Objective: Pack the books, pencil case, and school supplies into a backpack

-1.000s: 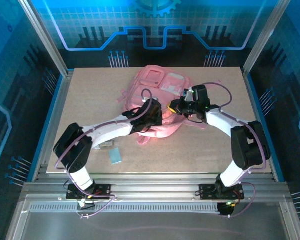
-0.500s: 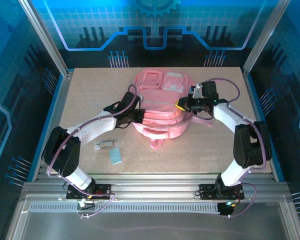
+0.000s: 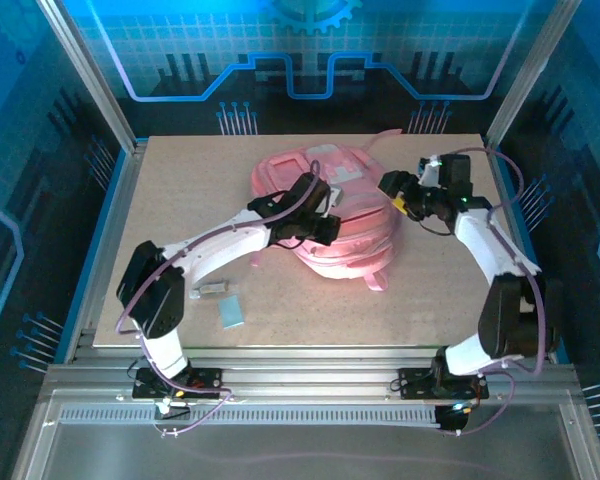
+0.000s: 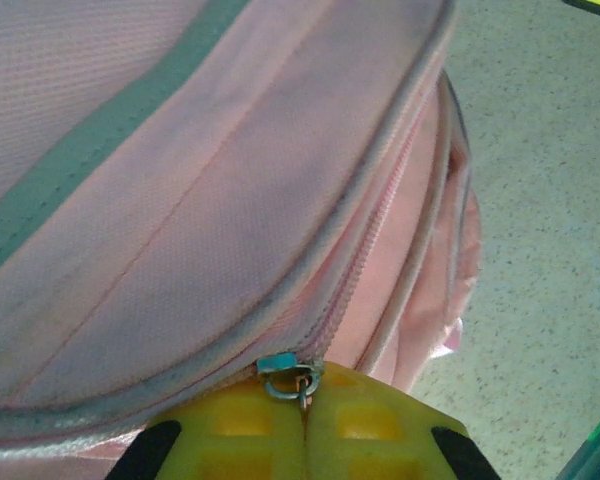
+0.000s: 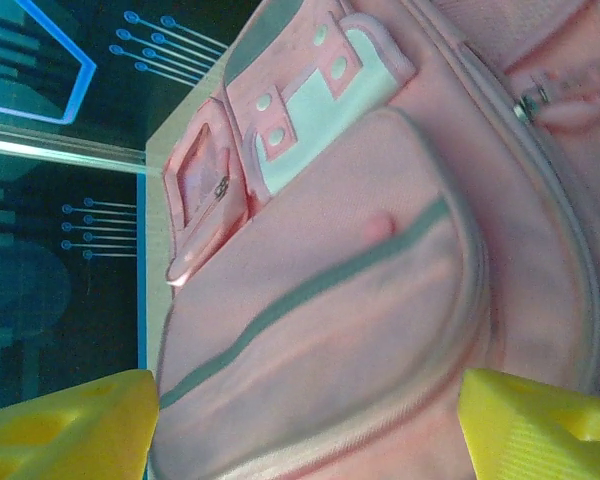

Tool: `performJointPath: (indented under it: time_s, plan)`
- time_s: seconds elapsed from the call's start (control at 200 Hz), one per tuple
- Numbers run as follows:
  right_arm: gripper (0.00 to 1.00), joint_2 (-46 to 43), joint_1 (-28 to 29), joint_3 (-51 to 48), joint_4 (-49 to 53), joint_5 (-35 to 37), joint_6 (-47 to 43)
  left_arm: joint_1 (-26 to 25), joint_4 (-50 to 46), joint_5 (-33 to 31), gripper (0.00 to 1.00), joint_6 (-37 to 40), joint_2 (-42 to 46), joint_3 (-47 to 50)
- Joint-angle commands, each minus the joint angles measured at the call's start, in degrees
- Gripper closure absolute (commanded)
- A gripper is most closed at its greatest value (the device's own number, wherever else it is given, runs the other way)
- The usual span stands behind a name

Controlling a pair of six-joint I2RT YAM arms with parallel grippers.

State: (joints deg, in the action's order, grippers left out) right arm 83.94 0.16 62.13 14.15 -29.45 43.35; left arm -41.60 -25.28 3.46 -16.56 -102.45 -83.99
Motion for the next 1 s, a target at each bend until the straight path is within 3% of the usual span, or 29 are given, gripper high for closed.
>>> performJointPath:
  time_s: [0.0,0.17,0.325,0.485,0.525,0.635,0.825,0.995]
  plan:
    - [0.22,-4.76,-1.0,-3.84,3.89,-1.87,0.81,-0.84,2.08,4.35,1.0,0.47,-2.51,-5.4]
    - [0.23,-6.73,0.44,-8.5,-1.26,-4.5,6.59,-1.82,2.18,6.44,1.0,0.11,-3.14,-5.18]
    - [0.25,-1.07,3.95,-8.31,-8.14,-6.05,11.46,-2.95,2.7,7.19,1.0,0.73,-1.4,-2.81]
    - [0.37,6.36,8.04,-6.19,-14.59,-5.51,14.48,-3.65,2.65,7.08,1.0,1.51,-0.71,-1.26]
    - [0.46,7.88,8.52,-5.34,-14.8,-4.87,14.33,-3.68,2.56,6.83,1.0,1.61,-0.53,-0.78]
    - [1.0,9.25,8.37,-5.58,-16.3,-3.23,14.48,-3.74,1.65,3.74,1.0,2.1,0.06,0.34]
    - [1.0,5.18,6.48,-8.04,-13.46,0.12,11.68,-2.65,-1.41,-6.45,1.0,5.18,1.53,3.24]
    - [1.0,3.73,4.01,-8.31,-11.43,-0.39,9.57,1.73,-7.3,-6.74,1.0,7.0,3.75,6.55]
